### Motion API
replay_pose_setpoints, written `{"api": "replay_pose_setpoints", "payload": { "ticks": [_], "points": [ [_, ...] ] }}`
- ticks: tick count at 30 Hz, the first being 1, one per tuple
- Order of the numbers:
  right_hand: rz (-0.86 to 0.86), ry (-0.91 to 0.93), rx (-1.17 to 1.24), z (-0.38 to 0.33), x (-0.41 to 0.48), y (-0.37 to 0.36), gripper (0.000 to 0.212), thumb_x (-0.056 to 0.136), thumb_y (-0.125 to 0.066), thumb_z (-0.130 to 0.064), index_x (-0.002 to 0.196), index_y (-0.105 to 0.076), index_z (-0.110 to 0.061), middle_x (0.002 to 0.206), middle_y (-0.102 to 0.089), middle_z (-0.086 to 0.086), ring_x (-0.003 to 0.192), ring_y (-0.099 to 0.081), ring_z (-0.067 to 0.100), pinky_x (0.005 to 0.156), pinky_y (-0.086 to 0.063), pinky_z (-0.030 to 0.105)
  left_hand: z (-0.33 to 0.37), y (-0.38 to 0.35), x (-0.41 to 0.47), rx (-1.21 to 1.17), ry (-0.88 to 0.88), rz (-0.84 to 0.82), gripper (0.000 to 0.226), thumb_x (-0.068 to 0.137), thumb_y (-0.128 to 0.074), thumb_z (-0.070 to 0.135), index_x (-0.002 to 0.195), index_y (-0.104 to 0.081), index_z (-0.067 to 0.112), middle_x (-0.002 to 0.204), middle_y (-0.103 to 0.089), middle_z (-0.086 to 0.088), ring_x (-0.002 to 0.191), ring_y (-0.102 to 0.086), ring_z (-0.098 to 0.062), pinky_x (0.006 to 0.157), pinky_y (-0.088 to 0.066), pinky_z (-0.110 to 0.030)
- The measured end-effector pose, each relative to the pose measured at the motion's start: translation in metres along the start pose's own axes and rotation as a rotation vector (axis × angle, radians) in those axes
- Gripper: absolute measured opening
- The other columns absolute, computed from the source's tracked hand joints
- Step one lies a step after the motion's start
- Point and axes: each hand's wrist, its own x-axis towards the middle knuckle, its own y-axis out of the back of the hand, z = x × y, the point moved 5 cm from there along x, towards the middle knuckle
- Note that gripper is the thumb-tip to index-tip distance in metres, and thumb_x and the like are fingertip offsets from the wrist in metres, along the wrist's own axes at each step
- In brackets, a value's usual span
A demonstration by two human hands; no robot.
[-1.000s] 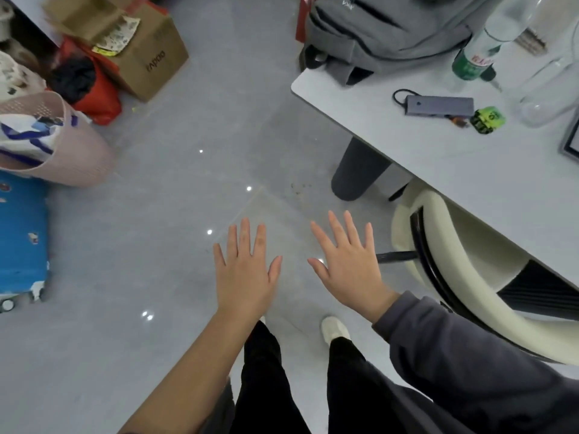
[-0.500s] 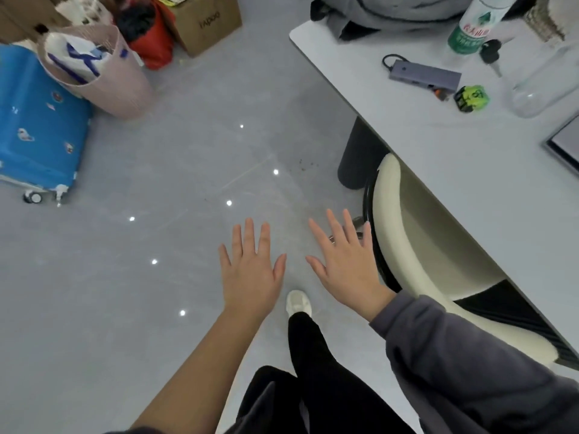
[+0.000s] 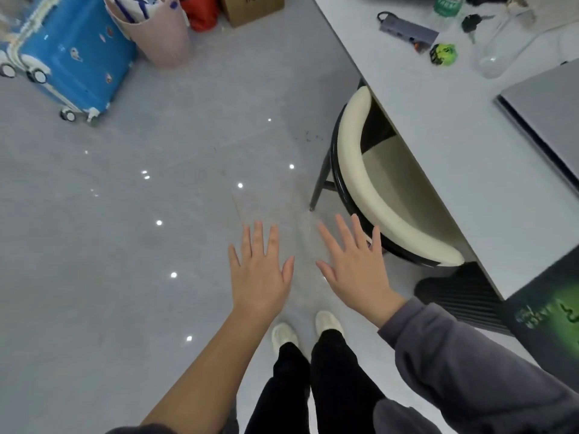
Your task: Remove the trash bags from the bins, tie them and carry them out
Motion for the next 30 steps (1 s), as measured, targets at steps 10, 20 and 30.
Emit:
{"api": "replay_pose_setpoints", "payload": {
  "ticks": [10,20,30],
  "points": [
    [-0.037,0.163,-0.021,0.078,-0.109,-0.024,0.066,0.093,-0.037,-0.055,0.151,-0.022,-0.026,0.158,-0.021,0.013,0.146,-0.014,0.038,0.112,-0.018,0.063,0.098,-0.058,-0.115,-0.028,0.194,0.076,0.064,0.094,-0.023,0.052,0.149,-0.023,0.019,0.156,-0.024,-0.012,0.144,-0.021,-0.031,0.111,-0.025,-0.055],
    [-0.027,0.204,-0.032,0.176,-0.237,-0.055,0.067,0.090,-0.047,-0.053,0.149,-0.030,-0.024,0.155,-0.030,0.014,0.143,-0.022,0.039,0.110,-0.023,0.064,0.225,-0.119,-0.227,-0.028,0.211,0.058,0.065,0.093,-0.021,0.053,0.148,-0.026,0.018,0.156,-0.024,-0.011,0.144,-0.021,-0.031,0.111,-0.025,-0.055],
    [-0.038,0.275,-0.024,0.235,-0.400,-0.108,0.063,0.092,-0.029,-0.053,0.147,-0.033,-0.023,0.154,-0.030,0.014,0.143,-0.022,0.038,0.112,-0.025,0.060,0.310,-0.195,-0.366,-0.045,0.257,0.045,0.066,0.094,-0.021,0.054,0.150,-0.021,0.019,0.158,-0.020,-0.010,0.146,-0.017,-0.030,0.113,-0.021,-0.054]
  ]
}}
